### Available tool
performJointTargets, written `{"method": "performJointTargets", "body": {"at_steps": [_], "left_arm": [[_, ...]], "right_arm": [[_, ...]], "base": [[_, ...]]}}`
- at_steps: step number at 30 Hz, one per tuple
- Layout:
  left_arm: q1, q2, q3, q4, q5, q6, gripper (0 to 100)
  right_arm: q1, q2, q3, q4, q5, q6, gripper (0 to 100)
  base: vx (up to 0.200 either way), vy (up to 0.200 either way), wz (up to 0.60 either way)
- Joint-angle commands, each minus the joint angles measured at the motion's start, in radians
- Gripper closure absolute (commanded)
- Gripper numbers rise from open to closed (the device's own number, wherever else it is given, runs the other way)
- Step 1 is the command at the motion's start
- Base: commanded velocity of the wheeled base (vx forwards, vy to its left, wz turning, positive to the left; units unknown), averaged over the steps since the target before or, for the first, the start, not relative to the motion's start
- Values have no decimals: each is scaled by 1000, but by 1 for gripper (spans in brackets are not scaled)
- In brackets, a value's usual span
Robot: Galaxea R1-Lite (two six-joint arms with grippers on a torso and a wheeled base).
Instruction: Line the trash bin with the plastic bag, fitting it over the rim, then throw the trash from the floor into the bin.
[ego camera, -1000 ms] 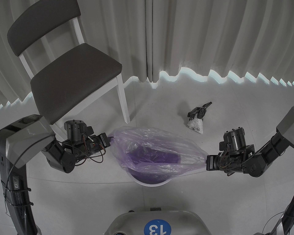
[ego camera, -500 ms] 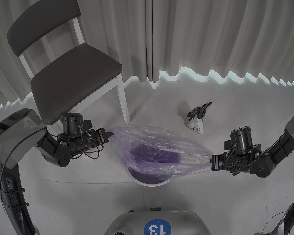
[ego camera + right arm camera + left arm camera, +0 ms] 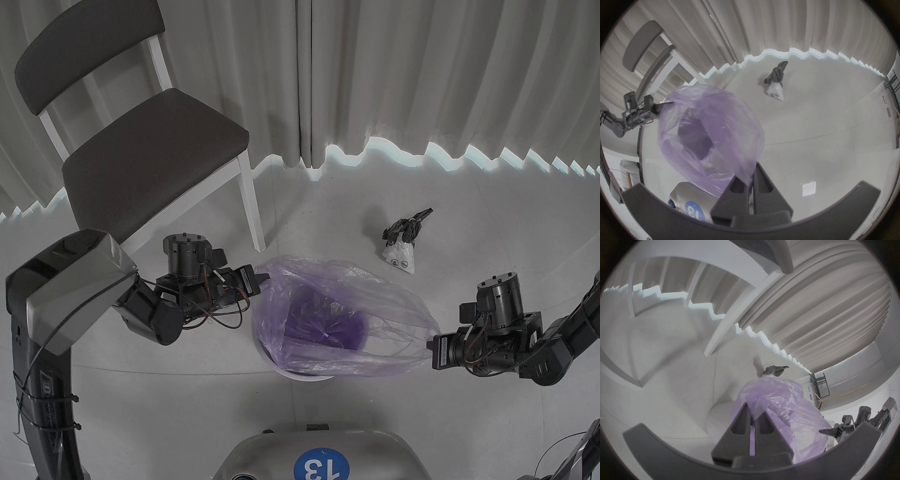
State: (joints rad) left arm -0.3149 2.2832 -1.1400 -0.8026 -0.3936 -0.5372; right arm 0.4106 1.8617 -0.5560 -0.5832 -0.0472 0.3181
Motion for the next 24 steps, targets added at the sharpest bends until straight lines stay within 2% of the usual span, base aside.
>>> {"method": "performJointTargets", "body": {"at_steps": [1, 6, 16, 24], "left_arm": [[-24, 48, -21, 0, -1, -3, 100], [-41, 90, -21, -3, -1, -4, 100], [-26, 160, -38, -66, -1, -33, 100], [-13, 210, -141, -61, -1, -33, 100]], "right_arm": [[33, -39, 22, -3, -2, 1, 100], [69, -55, 39, 0, -11, 3, 100], [108, -42, 18, 5, -13, 1, 100], [178, -39, 19, 40, -17, 22, 100]], "base": [[0, 0, 0], [0, 0, 0], [0, 0, 0], [0, 0, 0]]}}
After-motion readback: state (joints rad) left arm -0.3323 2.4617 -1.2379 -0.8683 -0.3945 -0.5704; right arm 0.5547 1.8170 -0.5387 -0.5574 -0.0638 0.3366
